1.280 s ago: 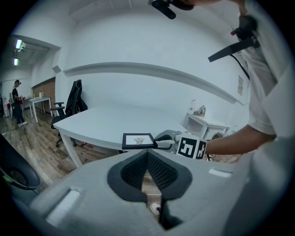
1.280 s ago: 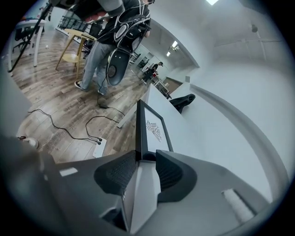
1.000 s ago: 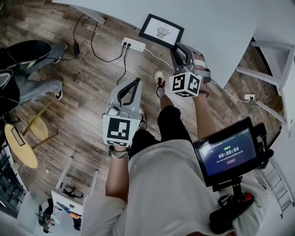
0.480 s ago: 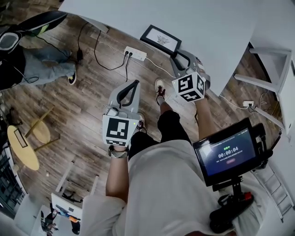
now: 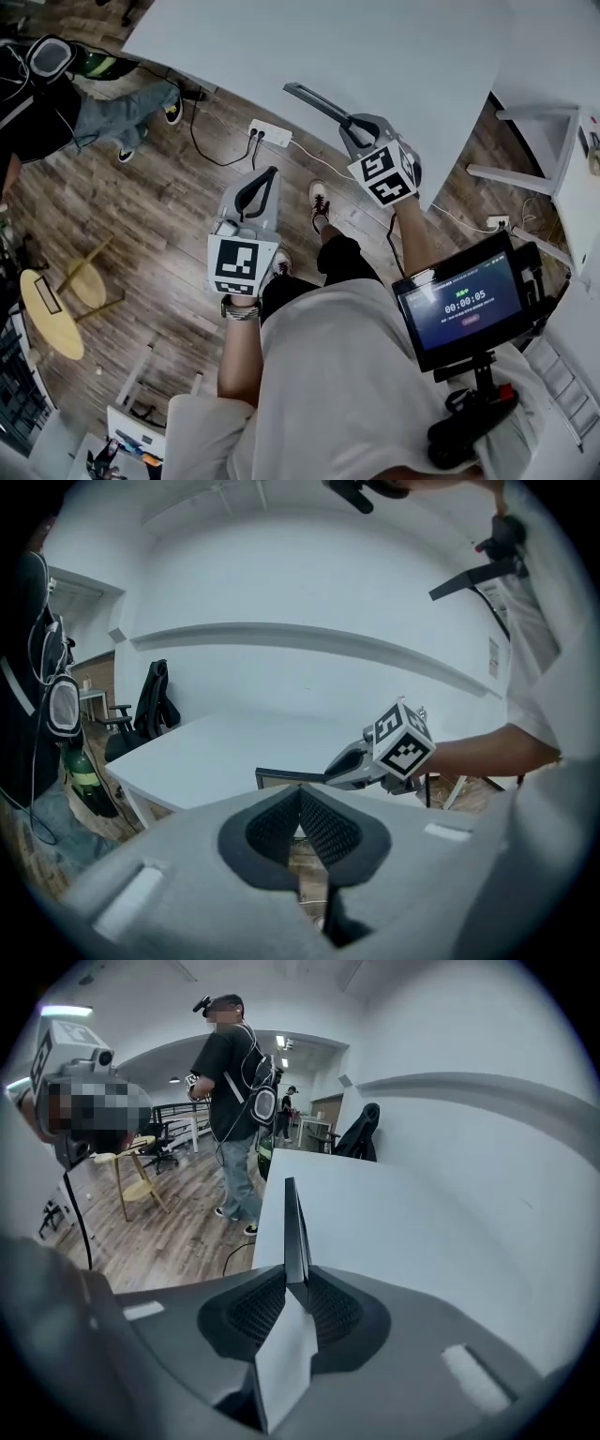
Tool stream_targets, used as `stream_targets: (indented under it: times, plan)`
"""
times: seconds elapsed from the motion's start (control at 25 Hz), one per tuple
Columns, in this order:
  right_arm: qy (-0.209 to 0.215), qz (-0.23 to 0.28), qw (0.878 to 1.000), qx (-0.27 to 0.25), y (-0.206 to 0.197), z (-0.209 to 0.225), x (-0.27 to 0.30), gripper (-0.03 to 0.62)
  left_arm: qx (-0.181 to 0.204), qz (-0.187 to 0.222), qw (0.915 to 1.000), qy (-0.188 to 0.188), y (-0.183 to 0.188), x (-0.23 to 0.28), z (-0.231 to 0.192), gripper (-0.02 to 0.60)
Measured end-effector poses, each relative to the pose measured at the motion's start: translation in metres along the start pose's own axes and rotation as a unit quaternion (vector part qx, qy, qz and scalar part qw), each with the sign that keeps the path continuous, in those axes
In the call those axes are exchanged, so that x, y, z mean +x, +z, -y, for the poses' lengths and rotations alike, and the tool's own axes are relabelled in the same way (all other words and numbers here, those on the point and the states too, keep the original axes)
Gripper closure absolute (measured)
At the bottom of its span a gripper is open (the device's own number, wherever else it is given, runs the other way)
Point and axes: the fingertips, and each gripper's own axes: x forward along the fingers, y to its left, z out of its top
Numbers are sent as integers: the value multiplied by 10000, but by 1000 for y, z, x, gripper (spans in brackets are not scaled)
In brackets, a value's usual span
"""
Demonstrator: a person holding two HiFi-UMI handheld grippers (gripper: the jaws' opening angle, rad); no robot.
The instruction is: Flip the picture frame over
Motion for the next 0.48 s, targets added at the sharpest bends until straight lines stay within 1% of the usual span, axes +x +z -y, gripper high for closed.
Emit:
stream_targets:
  times: [0.08, 0.16, 0.36, 0.48]
  plan:
    - [191, -18, 9996, 218, -6, 27, 1, 520, 23, -40, 10000, 2, 15, 25, 4, 578]
    - [375, -19, 9981, 481, -14, 41, 4, 522, 35, -47, 10000, 12, 22, 41, 6, 578]
    - [743, 142, 9906, 1143, -10, 44, 5, 525, 24, 22, 10000, -6, 26, 44, 2, 578]
    - [845, 222, 9873, 1326, -9, 46, 3, 526, 16, 43, 10000, -28, 26, 45, 3, 578]
